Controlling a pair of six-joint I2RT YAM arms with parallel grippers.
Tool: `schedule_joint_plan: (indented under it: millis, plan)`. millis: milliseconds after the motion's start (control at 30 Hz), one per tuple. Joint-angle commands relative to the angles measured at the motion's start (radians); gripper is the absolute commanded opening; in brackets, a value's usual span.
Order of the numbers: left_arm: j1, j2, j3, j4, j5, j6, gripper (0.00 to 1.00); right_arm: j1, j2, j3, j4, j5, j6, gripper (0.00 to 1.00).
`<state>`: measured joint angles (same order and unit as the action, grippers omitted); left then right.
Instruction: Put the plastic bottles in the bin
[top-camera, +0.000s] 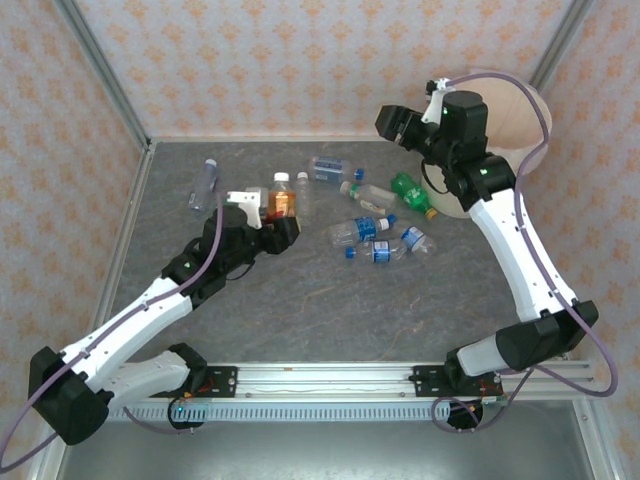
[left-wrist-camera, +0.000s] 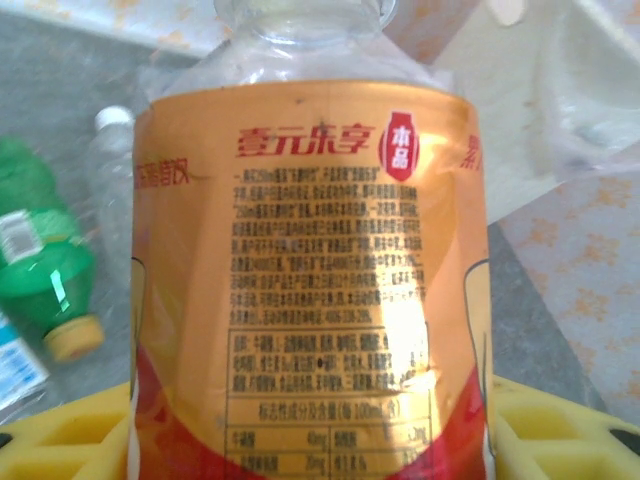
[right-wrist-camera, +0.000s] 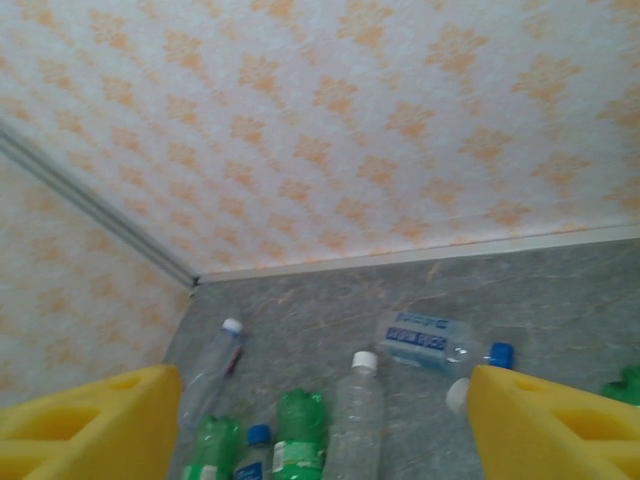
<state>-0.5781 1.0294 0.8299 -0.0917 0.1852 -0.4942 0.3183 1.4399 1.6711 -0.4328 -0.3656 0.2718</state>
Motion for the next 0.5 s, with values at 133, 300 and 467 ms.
schedule_joint_plan:
  millis: [133,300,467]
  plan:
    - [-0.088,0.105,0.122,0.115,-0.091,0.112,0.57,0.03,0.041,0.075,-0.045,-0.206,0.023,0.63]
    - [-0.121,0.16,0.186,0.124,-0.109,0.149,0.57,0.072,0.066,0.09,-0.076,-0.246,0.009,0.53]
    - [-0.141,0.2,0.217,0.113,-0.114,0.17,0.57,0.135,0.108,0.132,-0.1,-0.283,0.0,0.52]
